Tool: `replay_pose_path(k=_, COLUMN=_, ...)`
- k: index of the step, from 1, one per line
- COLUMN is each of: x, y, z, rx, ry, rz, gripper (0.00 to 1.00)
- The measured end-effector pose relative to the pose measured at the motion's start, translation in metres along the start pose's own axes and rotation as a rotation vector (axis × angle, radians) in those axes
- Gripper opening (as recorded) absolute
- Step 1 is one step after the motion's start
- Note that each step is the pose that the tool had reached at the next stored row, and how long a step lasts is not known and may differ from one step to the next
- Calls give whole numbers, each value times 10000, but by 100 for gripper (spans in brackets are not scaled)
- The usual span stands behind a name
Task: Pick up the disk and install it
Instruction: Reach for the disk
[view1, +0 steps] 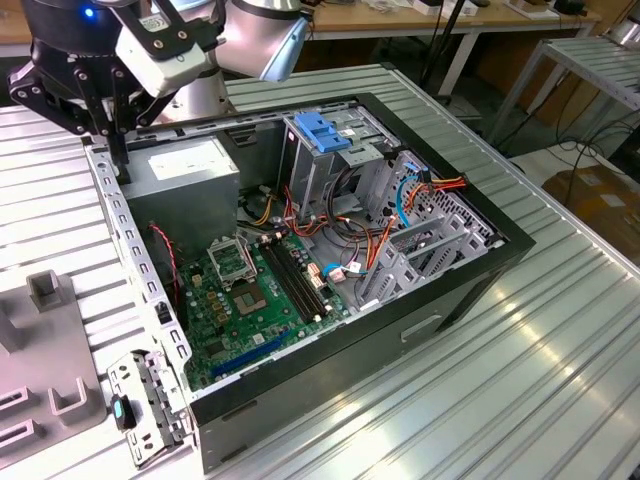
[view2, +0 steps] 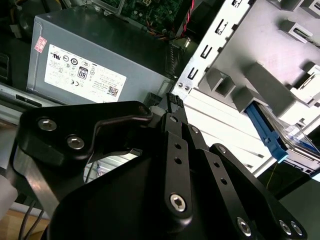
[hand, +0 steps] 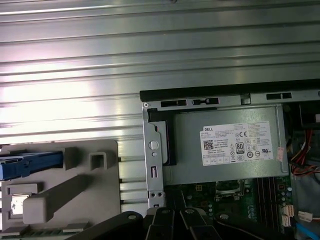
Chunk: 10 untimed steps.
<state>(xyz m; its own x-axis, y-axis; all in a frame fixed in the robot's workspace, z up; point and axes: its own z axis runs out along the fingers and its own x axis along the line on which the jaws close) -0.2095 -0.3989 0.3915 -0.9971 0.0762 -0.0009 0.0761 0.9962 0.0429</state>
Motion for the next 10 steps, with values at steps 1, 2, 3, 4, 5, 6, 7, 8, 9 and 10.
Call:
replay_pose_path(k=1, x=6, y=0, z=0, rx=0, ry=3, rz=0, gripper=11)
replay_pose_path(k=2, x=9, y=-1, z=0, rx=0, ry=4, rz=0, gripper=11)
replay_pose_path(k=3, x=12, y=-1, z=1, rx=0, ry=6, rz=1, gripper=11)
replay_pose_path(k=4, x=17, y=-1, z=1, rx=0, ry=9, rz=1, gripper=11)
replay_pose_path(k=5, x=21, y=-2, z=1, rx=0, ry=10, rz=1, gripper=11)
replay_pose_path(k=6, x=24, y=-2, z=1, rx=0, ry=12, rz=1, gripper=11)
replay_pose_path(k=7, x=28, y=-2, z=1, rx=1, ry=14, rz=1, gripper=11)
replay_pose_path(k=8, x=31, y=-2, z=1, rx=1, ry=16, rz=1, gripper=11)
replay_pose_path(k=9, x=35, y=-3, z=1, rx=1, ry=18, rz=1, gripper=11)
replay_pose_path(k=10, x=38, y=-3, z=1, rx=1, ry=19, rz=1, gripper=11)
